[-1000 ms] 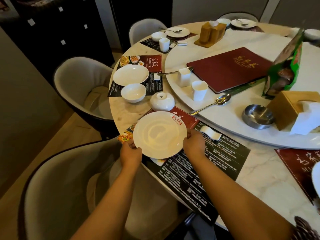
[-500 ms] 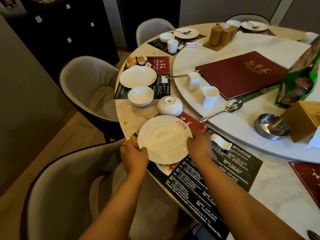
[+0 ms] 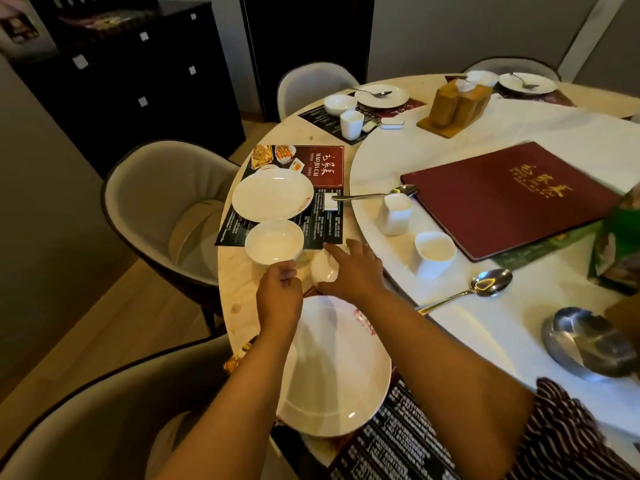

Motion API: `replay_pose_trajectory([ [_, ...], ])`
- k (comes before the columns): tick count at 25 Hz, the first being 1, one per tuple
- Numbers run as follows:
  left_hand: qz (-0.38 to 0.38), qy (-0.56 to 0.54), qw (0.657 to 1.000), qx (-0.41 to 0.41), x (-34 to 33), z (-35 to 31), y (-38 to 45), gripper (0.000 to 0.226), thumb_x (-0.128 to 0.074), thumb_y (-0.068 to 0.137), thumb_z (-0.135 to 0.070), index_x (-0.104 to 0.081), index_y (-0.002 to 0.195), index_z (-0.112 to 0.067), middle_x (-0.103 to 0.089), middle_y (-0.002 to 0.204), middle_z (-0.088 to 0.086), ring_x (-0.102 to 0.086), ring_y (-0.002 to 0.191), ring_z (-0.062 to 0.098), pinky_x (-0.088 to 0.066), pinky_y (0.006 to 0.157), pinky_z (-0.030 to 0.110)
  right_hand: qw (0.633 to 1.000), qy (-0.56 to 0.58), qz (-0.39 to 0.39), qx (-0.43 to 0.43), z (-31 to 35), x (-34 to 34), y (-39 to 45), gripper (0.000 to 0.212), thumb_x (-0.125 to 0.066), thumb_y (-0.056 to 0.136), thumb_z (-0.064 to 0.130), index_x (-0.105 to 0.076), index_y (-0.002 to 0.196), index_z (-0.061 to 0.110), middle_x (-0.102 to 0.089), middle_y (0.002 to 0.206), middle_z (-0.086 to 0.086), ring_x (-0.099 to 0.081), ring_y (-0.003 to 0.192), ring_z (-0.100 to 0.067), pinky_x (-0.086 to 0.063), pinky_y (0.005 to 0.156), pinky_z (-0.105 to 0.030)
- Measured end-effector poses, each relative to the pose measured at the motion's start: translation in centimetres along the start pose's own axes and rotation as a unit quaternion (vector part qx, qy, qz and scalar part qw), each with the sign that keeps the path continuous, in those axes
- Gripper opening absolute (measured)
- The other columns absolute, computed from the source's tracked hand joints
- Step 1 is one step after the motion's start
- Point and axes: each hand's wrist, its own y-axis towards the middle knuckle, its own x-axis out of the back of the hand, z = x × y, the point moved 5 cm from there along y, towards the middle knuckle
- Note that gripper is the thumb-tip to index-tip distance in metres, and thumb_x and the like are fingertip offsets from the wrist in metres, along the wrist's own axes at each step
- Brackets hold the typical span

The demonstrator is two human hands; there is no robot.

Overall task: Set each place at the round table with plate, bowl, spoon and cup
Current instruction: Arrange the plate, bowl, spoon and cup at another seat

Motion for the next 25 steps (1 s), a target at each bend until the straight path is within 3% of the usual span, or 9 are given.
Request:
replay_pose_trajectory([
  [6,-0.010,-0.004,1.000,-0.013,-0.3,0.4,1.0,0.025,-0.051,0.089,-0.003,-0.063,0.104,-0.019,-0.068,0.110,0.003,-0.060,0.102,0.018,-0.039,0.081,0.024,0.997,0.076,-0.031,-0.007,-0.1,-0.1,1.0,0.082,-0.077,0.065,0.050,-0.042,0.138,0.038,-0.033,0.143,-0.005,-0.035,0.127,-0.037,-0.041,0.099,-0.046],
  [10,-0.017,-0.029,0.999,-0.036,-0.1,-0.2,0.8,0.025,-0.050,0.092,-0.004,-0.061,0.099,-0.026,-0.065,0.110,0.000,-0.059,0.105,0.019,-0.048,0.087,0.031,0.970,0.232,-0.066,0.007,0.1,1.9,0.8,0.084,-0.083,0.065,0.041,-0.042,0.139,0.034,-0.035,0.143,-0.004,-0.035,0.129,-0.030,-0.040,0.102,-0.041],
  [13,0.002,-0.061,0.996,-0.062,-0.4,-1.2,0.1,0.032,-0.045,0.095,-0.003,-0.062,0.114,-0.024,-0.061,0.124,0.003,-0.055,0.113,0.017,-0.048,0.100,0.040,0.903,0.422,-0.074,-0.006,-0.2,4.2,-1.8,0.075,-0.083,0.070,0.034,-0.042,0.133,0.033,-0.042,0.137,0.003,-0.043,0.126,-0.021,-0.046,0.099,-0.037],
  [15,0.039,-0.087,0.993,-0.073,-1.0,-1.7,-0.7,0.035,-0.046,0.097,-0.009,-0.059,0.126,-0.026,-0.058,0.133,0.004,-0.053,0.122,0.020,-0.043,0.106,0.046,0.827,0.560,-0.022,-0.044,-0.8,4.4,-5.2,0.066,-0.081,0.072,0.032,-0.042,0.124,0.033,-0.048,0.133,0.003,-0.050,0.120,-0.021,-0.053,0.089,-0.034],
  [17,0.095,-0.119,0.984,-0.088,-1.6,-1.6,-2.3,0.035,-0.049,0.094,-0.020,-0.061,0.122,-0.038,-0.059,0.134,0.004,-0.054,0.125,0.024,-0.043,0.106,0.050,0.770,0.634,0.025,-0.068,-1.6,3.6,-9.1,0.055,-0.080,0.068,0.039,-0.047,0.113,0.035,-0.056,0.131,-0.003,-0.059,0.113,-0.026,-0.053,0.077,-0.034],
  [19,0.137,-0.106,0.979,-0.108,-1.9,-1.4,-4.9,0.031,-0.052,0.093,-0.021,-0.065,0.114,-0.040,-0.065,0.126,0.005,-0.060,0.117,0.024,-0.047,0.101,0.050,0.747,0.657,0.047,-0.087,-2.5,2.9,-13.1,0.042,-0.075,0.070,0.044,-0.052,0.104,0.034,-0.063,0.121,-0.005,-0.063,0.103,-0.027,-0.052,0.073,-0.037],
  [21,0.145,-0.088,0.979,-0.111,-1.5,-1.2,-7.8,0.025,-0.054,0.093,-0.013,-0.069,0.109,-0.026,-0.069,0.114,0.006,-0.065,0.106,0.027,-0.054,0.092,0.048,0.718,0.684,0.053,-0.114,-3.1,2.3,-16.8,0.031,-0.067,0.080,0.044,-0.055,0.103,0.028,-0.064,0.111,-0.006,-0.062,0.094,-0.027,-0.052,0.070,-0.039],
  [23,0.154,-0.074,0.981,-0.088,-0.9,-0.6,-10.8,0.022,-0.056,0.093,-0.009,-0.069,0.105,-0.021,-0.069,0.106,0.007,-0.066,0.099,0.029,-0.059,0.082,0.044,0.689,0.708,0.041,-0.151,-3.5,2.3,-20.6,0.037,-0.056,0.088,0.052,-0.059,0.112,0.024,-0.063,0.112,-0.008,-0.061,0.098,-0.028,-0.057,0.070,-0.046],
  [25,0.174,-0.046,0.981,-0.076,-0.2,0.0,-13.7,0.021,-0.058,0.093,-0.010,-0.070,0.110,-0.015,-0.067,0.102,0.008,-0.066,0.094,0.028,-0.061,0.072,0.038,0.689,0.698,-0.001,-0.197,-4.4,2.4,-23.7,0.047,-0.044,0.092,0.056,-0.056,0.122,0.023,-0.059,0.114,-0.008,-0.059,0.103,-0.030,-0.059,0.070,-0.053],
])
